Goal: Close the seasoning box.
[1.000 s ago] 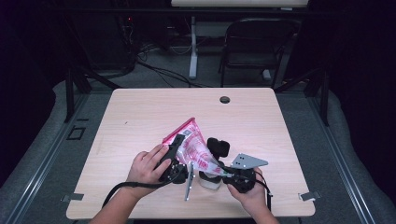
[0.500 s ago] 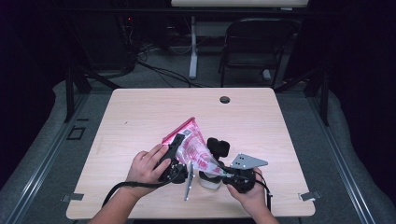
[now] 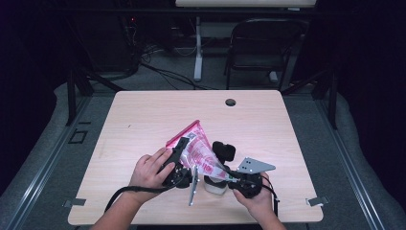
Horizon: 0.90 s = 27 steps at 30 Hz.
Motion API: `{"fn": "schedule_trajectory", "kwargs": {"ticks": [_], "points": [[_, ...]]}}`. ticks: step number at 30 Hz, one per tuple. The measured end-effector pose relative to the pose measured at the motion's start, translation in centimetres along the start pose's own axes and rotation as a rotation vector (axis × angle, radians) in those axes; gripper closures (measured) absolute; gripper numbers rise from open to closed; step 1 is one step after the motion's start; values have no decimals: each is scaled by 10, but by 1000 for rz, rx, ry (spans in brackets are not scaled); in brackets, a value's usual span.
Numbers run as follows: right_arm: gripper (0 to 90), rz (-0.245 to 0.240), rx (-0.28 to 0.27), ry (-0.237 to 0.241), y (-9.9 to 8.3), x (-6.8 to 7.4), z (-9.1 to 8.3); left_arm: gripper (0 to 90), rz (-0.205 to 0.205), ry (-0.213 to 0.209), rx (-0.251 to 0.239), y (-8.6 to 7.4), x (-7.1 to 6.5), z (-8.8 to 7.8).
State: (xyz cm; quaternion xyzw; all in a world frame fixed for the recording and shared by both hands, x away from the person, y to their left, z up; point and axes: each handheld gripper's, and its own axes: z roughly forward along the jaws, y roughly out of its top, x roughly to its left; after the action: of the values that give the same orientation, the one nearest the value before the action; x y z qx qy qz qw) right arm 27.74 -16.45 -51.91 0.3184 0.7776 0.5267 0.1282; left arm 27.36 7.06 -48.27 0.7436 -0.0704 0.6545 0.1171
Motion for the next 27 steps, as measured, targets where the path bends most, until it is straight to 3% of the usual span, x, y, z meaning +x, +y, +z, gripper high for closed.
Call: {"fn": "schedule_trajectory", "kwargs": {"ticks": [1,27], "points": [[863,0,-1,0,0,0,0,679,8,-9,17,0,1,-1],[868,0,-7,0,0,0,-1,680,-1,-6,1,-1,1,0]]}}
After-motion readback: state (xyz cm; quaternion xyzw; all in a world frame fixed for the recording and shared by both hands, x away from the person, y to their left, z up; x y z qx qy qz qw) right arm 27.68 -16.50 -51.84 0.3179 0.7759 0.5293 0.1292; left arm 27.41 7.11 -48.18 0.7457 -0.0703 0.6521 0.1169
